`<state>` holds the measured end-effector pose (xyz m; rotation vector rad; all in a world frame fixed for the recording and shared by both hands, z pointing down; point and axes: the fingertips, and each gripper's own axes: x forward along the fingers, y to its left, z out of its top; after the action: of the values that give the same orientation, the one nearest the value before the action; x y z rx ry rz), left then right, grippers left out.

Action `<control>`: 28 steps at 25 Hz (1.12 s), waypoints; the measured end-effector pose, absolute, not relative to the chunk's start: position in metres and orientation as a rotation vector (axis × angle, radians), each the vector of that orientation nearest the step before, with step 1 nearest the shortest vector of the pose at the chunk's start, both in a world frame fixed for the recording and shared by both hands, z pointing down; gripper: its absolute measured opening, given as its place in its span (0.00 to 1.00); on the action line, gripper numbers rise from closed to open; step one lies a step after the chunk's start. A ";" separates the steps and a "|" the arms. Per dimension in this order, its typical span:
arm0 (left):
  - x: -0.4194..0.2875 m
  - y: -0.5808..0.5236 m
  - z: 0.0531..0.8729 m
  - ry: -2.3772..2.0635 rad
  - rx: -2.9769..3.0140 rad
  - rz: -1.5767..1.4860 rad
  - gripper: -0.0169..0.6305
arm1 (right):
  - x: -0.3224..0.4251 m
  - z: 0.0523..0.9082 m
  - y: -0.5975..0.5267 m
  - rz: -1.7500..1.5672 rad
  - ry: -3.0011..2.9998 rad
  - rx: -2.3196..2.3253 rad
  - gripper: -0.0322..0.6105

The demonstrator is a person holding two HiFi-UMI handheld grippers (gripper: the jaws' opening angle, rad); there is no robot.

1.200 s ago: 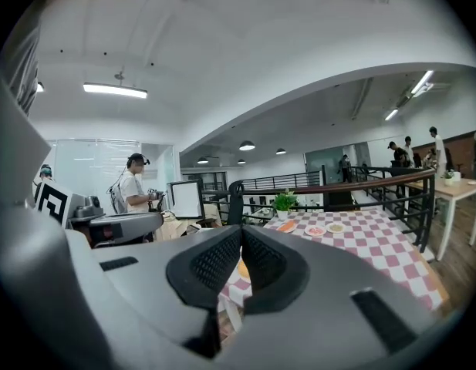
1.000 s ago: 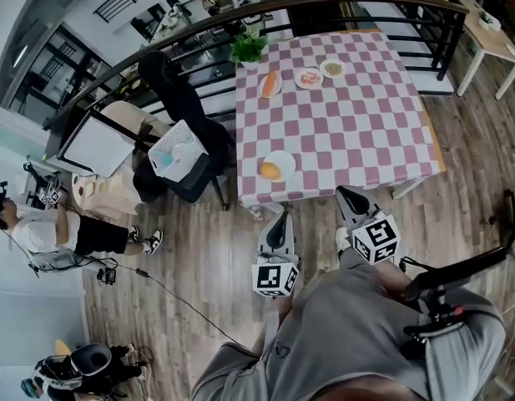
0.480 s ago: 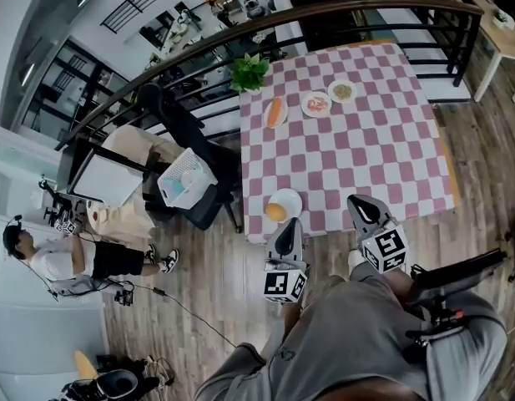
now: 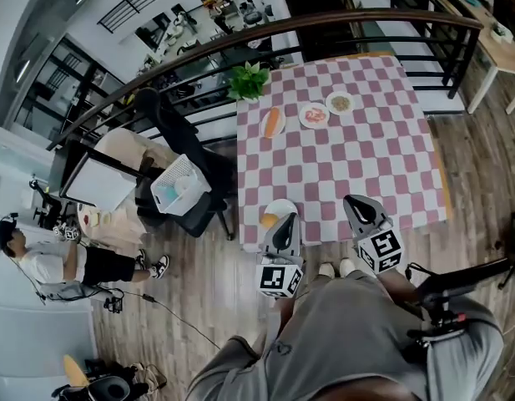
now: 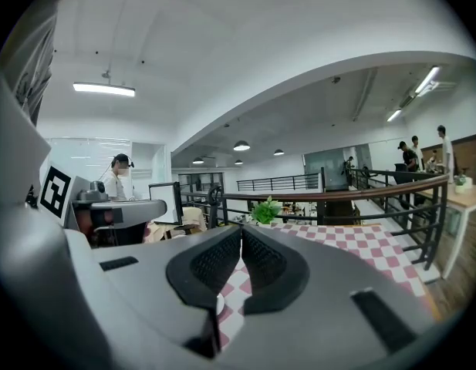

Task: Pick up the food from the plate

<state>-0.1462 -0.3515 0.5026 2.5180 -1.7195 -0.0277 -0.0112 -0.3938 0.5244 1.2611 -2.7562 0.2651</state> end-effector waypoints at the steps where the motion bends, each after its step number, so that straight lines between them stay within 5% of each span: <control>1: -0.147 -0.351 0.498 -1.713 2.538 -0.027 0.04 | -0.010 0.519 -0.392 0.265 -2.754 1.285 0.08; 19: -0.185 -0.344 0.503 -1.810 2.524 -0.039 0.04 | -0.018 0.521 -0.378 0.201 -2.710 1.333 0.08; 20: -0.190 -0.346 0.505 -1.837 2.493 -0.040 0.09 | -0.023 0.523 -0.376 0.203 -2.713 1.311 0.08; 21: -0.195 -0.348 0.507 -1.860 2.456 -0.045 0.50 | -0.027 0.525 -0.374 0.205 -2.714 1.292 0.08; 22: -0.198 -0.350 0.508 -1.871 2.428 -0.053 0.66 | -0.030 0.526 -0.372 0.204 -2.716 1.277 0.08; 28: -0.218 -0.344 0.521 -1.905 2.360 0.006 0.66 | -0.041 0.523 -0.371 0.192 -2.724 1.253 0.08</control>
<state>-0.2176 -0.3439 0.5209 2.3598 -1.9051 0.0061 -0.0406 -0.3712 0.5230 1.2533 -2.7244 0.1917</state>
